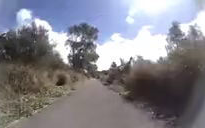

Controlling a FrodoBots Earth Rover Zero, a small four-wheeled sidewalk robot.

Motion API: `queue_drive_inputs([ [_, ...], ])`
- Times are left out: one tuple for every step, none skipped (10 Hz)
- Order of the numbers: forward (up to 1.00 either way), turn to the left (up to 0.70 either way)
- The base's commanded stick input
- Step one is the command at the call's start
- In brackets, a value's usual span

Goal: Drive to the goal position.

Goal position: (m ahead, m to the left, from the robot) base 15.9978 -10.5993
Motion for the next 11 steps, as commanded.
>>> queue_drive_inputs([
  [0.85,0.00],
  [0.85,0.00],
  [0.85,0.00],
  [0.85,0.00],
  [0.85,0.00],
  [0.85,0.00],
  [0.85,0.00],
  [0.85,0.02],
  [0.85,0.13],
  [0.85,0.23],
  [0.85,0.33],
])
